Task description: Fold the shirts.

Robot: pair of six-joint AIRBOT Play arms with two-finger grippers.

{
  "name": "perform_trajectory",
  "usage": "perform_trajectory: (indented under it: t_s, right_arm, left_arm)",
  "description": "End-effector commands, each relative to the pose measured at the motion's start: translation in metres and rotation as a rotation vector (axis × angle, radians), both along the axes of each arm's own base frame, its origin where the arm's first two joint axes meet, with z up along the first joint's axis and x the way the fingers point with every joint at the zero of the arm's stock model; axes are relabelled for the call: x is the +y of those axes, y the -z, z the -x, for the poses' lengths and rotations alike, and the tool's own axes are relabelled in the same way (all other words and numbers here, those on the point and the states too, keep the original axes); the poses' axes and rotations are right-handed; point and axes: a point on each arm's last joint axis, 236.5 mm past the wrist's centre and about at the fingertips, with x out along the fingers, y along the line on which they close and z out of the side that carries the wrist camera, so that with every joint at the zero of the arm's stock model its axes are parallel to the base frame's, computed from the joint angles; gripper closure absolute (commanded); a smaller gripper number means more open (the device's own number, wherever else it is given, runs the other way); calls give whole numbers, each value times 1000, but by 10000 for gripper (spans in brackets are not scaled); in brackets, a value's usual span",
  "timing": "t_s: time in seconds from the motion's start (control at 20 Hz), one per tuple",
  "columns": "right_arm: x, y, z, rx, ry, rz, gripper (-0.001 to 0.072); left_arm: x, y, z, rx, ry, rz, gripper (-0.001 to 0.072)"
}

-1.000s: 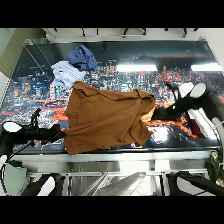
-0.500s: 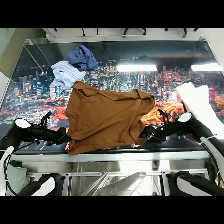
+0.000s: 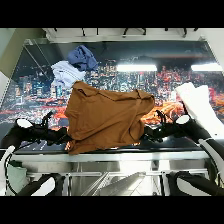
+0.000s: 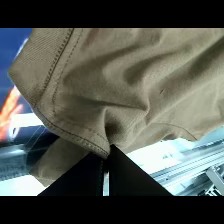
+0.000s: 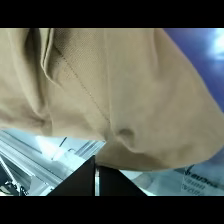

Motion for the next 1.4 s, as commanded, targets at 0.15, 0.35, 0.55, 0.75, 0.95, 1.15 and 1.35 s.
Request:
perform_trajectory:
  t_s: [0.15, 0.35, 0.55, 0.75, 0.95, 1.15, 1.35]
  right_arm:
    - [-18, -81, -14, -179, 88, -71, 676]
    - [-107, -125, -52, -380, 487, 55, 676]
    - [-157, -101, -48, -298, 723, 101, 676]
    - [-142, -43, -17, -107, 714, 95, 676]
    - [-131, -12, 31, 114, 700, 137, 675]
    - [-141, -5, 62, 176, 652, 252, 512]
    - [-141, -31, 61, 133, 565, 254, 19]
  left_arm:
    - [33, -4, -7, -23, 12, -82, 694]
    - [64, -19, -26, -63, -74, -106, 694]
    - [65, -15, -29, -58, -83, -103, 694]
    - [51, -9, -26, -36, -25, -93, 694]
    - [41, -8, -24, -46, 33, -96, 694]
    - [42, -8, -24, -58, 55, -99, 693]
    - [42, -8, -24, -62, 63, -98, 693]
